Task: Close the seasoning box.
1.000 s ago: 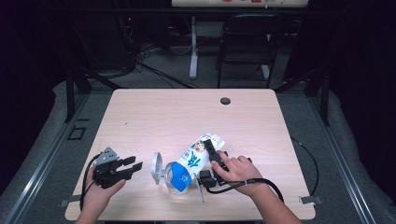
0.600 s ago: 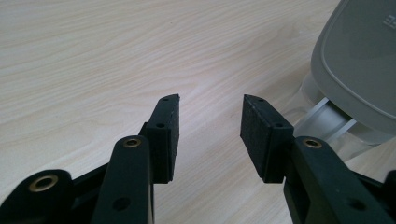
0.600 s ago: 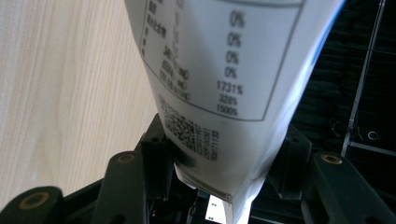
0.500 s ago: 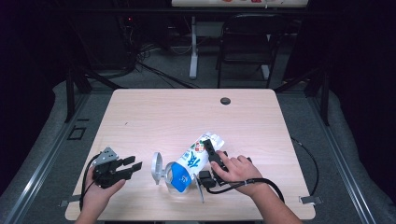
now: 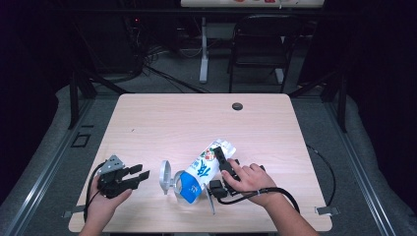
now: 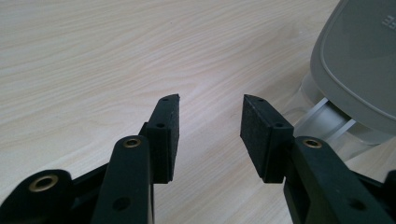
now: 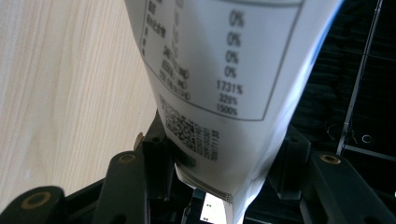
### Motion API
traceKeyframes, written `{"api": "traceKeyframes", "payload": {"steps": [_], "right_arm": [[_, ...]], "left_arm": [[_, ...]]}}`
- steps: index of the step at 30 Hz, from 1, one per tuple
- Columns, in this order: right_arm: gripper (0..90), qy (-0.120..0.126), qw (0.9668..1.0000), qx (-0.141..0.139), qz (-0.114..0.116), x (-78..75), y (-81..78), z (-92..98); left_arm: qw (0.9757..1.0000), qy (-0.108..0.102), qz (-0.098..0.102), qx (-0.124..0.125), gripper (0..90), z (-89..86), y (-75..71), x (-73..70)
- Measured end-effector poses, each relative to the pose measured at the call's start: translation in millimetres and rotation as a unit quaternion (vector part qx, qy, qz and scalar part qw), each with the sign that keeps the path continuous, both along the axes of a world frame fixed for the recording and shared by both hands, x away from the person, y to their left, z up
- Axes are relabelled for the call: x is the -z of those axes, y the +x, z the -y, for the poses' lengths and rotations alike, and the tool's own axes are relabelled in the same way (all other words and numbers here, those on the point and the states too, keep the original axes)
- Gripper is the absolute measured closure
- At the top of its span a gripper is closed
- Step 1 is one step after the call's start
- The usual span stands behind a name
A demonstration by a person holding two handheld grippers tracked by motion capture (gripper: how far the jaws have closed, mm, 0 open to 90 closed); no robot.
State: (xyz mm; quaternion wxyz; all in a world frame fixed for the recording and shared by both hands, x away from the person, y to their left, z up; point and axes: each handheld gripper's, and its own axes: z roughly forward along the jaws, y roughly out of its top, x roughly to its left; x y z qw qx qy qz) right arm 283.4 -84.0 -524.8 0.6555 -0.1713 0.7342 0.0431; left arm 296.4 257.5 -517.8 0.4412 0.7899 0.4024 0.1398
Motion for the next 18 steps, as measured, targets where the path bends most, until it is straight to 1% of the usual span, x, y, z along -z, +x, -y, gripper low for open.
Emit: {"api": "traceKeyframes", "payload": {"steps": [18], "right_arm": [[51.3, -0.003, 1.0000, -0.003, 0.002, -0.2, 0.4, -0.3]], "left_arm": [[1.0000, 0.002, 0.000, 0.001, 57.8, -0.6, 0.3, 0.1]]}}
